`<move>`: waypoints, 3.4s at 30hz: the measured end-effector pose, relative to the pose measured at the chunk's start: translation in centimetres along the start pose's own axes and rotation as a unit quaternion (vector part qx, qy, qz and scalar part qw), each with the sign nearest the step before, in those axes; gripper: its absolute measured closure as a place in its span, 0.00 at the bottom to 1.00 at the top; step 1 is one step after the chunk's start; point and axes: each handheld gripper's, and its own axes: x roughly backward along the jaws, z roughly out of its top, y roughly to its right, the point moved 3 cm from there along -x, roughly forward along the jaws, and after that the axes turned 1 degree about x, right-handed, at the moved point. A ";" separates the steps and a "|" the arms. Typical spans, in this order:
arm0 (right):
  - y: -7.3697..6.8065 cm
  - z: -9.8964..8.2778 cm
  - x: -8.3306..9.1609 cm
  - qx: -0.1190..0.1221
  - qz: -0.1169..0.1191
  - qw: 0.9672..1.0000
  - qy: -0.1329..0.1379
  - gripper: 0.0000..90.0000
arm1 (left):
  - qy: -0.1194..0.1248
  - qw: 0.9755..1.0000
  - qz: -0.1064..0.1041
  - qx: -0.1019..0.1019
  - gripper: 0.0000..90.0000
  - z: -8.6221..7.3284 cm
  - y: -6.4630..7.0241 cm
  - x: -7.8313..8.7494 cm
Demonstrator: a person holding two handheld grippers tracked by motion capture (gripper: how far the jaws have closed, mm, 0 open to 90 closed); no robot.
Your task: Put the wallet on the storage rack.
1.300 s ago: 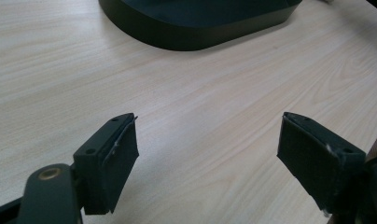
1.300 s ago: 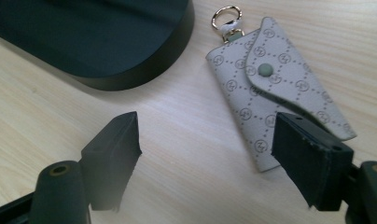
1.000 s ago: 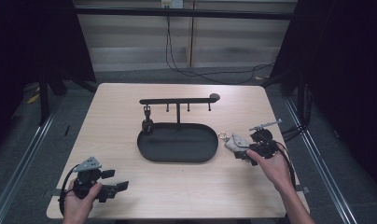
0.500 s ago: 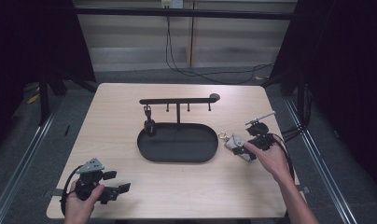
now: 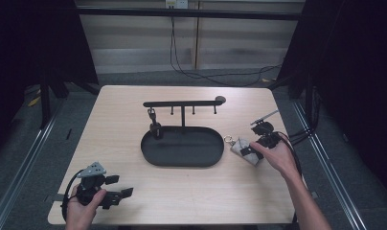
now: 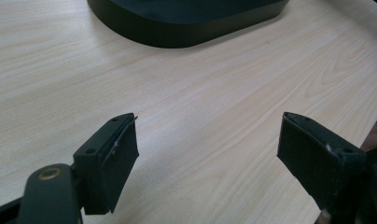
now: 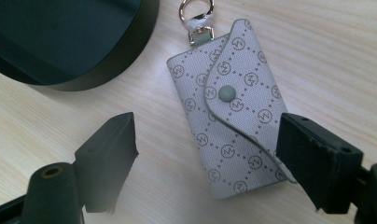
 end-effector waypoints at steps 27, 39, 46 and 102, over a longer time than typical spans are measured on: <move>1.6 1.4 -3.8 0.009 -0.029 0.997 -0.074 0.19 | -0.006 1.000 -0.002 0.000 0.22 0.0 -0.2 0.0; 1.4 1.5 -4.7 0.026 -0.040 0.995 -0.088 0.20 | -0.008 1.000 -0.003 0.000 0.22 -0.1 -0.2 0.0; 1.2 1.5 -5.0 0.031 -0.050 0.994 -0.098 0.23 | -0.009 1.000 -0.004 0.002 0.22 -0.1 -0.2 0.0; 0.9 2.3 -1.4 -0.013 -0.023 0.993 -0.112 0.34 | 0.001 1.000 -0.007 0.010 0.22 0.1 -0.6 0.2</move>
